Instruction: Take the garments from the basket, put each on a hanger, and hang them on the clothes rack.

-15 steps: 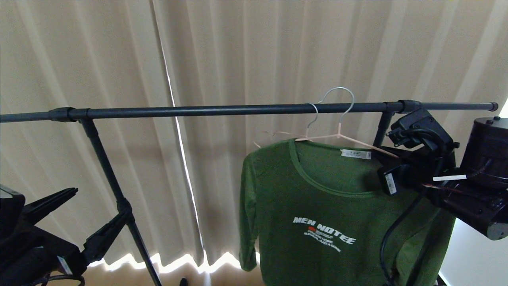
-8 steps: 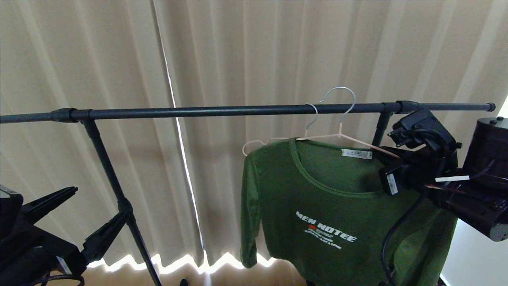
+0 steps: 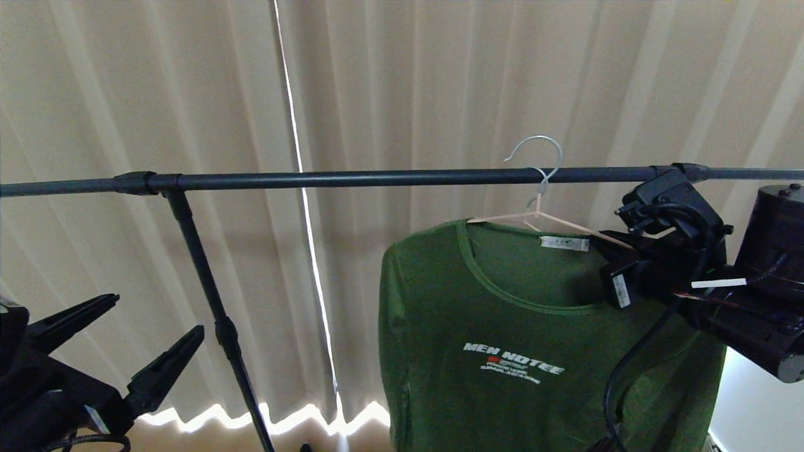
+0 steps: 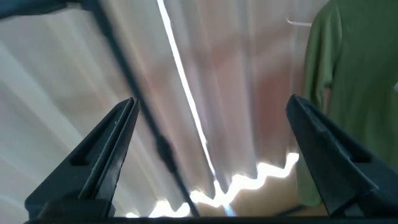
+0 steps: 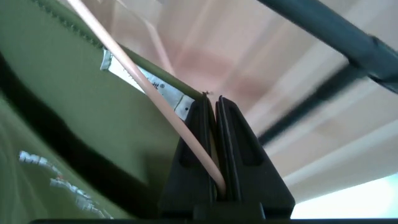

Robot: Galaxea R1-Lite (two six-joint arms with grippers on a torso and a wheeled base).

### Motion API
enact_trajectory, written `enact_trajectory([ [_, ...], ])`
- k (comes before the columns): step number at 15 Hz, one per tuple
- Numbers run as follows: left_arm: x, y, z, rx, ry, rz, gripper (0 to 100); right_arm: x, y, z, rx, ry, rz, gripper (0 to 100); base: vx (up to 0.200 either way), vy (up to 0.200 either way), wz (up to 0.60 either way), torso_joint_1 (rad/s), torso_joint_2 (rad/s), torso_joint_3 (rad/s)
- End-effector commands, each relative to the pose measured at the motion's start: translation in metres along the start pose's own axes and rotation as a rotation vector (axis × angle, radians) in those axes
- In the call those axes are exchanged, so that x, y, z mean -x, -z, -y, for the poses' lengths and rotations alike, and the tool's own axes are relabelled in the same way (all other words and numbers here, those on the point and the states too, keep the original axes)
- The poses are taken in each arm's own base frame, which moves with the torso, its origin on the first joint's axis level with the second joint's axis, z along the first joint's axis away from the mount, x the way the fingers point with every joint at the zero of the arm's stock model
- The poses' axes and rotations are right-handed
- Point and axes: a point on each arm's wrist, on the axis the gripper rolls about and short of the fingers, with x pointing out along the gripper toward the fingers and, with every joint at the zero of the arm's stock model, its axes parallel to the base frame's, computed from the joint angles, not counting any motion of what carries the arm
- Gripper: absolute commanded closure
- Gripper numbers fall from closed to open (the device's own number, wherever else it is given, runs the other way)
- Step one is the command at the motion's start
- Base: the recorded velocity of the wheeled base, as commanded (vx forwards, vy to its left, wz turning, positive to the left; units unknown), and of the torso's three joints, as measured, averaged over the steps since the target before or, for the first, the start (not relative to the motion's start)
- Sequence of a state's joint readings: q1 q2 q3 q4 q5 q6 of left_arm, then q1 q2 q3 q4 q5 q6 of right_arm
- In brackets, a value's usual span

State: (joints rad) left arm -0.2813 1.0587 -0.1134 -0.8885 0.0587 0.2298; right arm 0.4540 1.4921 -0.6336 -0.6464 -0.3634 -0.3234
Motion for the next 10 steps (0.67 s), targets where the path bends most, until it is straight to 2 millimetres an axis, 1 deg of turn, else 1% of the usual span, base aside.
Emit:
enact_trajectory([
  [1, 0.0003, 0.0009, 0.0003, -0.001, 0.002, -0.004, 0, 0.0009, -0.0001, 0.0008, -0.001, 0.002, 0.001, 100, 0.000, 0.000, 0.00, 0.000, 0.00, 0.000],
  [10, 0.0006, 0.0017, 0.0005, -0.001, 0.003, -0.007, 0, 0.0001, -0.0003, 0.0005, 0.000, 0.002, 0.000, 100, 0.000, 0.000, 0.00, 0.000, 0.00, 0.000],
])
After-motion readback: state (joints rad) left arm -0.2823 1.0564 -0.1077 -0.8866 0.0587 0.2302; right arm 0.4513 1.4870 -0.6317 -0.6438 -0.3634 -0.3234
